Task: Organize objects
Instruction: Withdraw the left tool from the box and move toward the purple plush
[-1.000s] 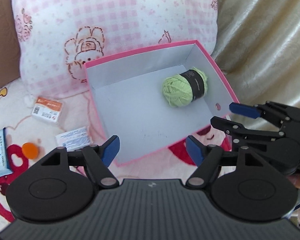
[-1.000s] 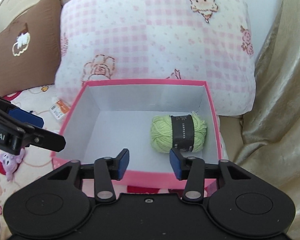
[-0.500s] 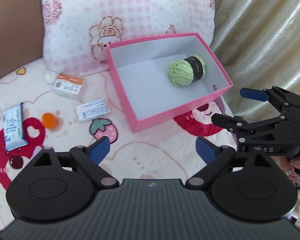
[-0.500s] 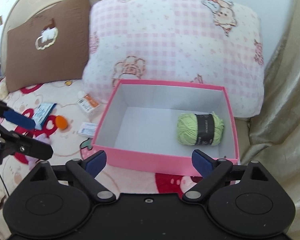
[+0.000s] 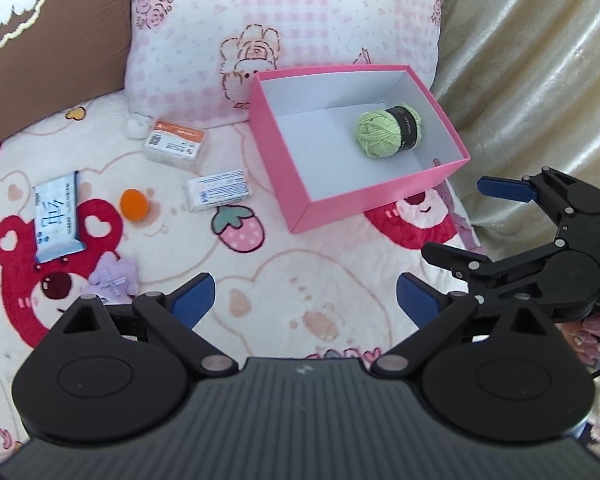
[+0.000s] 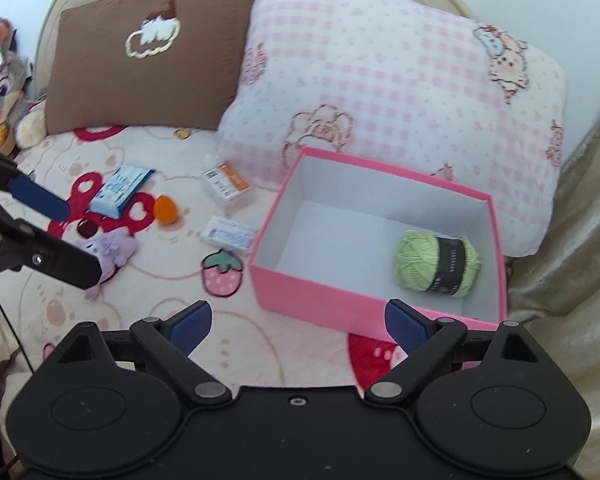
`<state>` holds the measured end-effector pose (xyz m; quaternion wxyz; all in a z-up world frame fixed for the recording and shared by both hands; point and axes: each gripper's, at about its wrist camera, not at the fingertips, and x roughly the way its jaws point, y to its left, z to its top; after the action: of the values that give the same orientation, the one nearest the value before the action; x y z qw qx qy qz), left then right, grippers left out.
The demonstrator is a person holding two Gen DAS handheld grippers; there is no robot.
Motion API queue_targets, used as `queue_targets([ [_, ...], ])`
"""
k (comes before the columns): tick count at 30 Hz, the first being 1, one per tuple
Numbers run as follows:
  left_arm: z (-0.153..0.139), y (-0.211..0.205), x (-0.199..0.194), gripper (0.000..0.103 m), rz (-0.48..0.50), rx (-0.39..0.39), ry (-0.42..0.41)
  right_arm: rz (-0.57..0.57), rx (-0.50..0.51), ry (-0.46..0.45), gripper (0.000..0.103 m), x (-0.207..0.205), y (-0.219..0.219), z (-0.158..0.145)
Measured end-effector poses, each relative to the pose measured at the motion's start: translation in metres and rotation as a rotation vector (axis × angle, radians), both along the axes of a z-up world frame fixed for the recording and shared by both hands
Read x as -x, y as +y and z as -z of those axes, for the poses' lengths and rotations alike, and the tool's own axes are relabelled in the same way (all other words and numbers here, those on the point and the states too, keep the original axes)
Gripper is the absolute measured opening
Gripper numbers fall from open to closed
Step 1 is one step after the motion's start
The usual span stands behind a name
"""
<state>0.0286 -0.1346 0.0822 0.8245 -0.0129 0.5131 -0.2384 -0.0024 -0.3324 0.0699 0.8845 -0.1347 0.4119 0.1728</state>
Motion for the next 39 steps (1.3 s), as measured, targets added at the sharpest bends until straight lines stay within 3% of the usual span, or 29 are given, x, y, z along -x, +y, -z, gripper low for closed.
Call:
queue_targets([
  [19, 0.014, 0.073, 0.016, 0.098, -0.032, -0.04, 0.045, -0.109, -0.072, 0.125, 0.095, 0.02, 0.06, 0.017],
  [23, 0.022, 0.093, 0.014, 0.098, -0.063, -0.071, 0.029, -0.14, -0.09, 0.131, 0.095, 0.023, 0.077, 0.016],
  [39, 0.036, 0.152, 0.002, 0.097, -0.114, -0.049, 0.005, -0.268, -0.124, 0.129, 0.095, 0.026, 0.142, 0.013],
])
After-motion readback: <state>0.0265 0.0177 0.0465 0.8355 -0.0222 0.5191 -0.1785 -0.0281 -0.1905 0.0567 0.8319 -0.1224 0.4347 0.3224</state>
